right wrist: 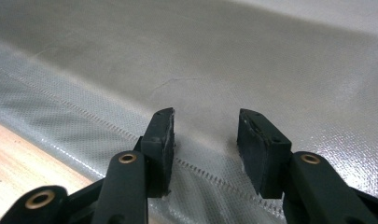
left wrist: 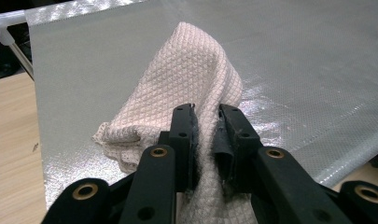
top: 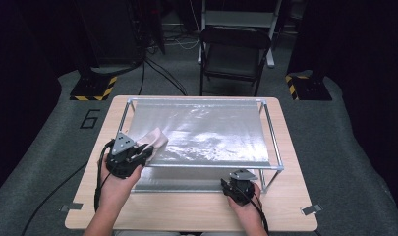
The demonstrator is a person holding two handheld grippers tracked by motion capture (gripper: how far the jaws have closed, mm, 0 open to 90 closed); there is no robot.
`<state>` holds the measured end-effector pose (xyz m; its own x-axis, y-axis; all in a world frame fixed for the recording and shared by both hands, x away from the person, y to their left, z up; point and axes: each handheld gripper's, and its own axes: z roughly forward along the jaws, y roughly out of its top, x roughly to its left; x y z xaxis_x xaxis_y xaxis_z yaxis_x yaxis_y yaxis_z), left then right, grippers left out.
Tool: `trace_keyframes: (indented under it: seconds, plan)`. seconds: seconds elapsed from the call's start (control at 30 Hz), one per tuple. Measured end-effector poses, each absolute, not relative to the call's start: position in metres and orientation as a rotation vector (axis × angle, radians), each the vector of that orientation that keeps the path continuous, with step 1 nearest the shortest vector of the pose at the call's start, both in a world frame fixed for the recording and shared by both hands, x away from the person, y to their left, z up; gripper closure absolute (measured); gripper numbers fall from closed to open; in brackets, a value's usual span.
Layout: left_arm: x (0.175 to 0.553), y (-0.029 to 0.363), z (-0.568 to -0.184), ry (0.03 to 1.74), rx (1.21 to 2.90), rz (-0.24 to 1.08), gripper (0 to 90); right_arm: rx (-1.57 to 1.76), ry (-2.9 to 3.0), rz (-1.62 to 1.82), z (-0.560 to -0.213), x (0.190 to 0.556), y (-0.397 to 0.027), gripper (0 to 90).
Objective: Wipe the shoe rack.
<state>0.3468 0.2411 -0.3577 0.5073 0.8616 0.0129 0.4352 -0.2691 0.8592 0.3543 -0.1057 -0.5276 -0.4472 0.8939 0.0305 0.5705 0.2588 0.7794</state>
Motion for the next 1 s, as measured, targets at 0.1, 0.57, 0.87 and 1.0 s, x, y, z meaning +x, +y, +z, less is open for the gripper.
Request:
trace_keyframes:
  seconds: [0.1,0.57,0.87,1.0]
  plan:
    - [0.347,0.231,-0.357,1.057,1.911,0.628,75.9,1.311,2.121,1.039,-0.528,0.355,-0.106,56.0]
    - [0.347,0.174,-0.356,0.891,1.923,0.486,62.9,1.324,2.110,1.070,-0.527,0.354,-0.106,56.0]
    - [0.329,0.228,-0.339,0.940,1.807,0.571,48.5,1.311,2.109,1.051,-0.528,0.355,-0.106,56.0]
    - [0.330,0.251,-0.349,1.018,1.770,0.566,48.7,1.317,2.109,1.049,-0.528,0.355,-0.106,56.0]
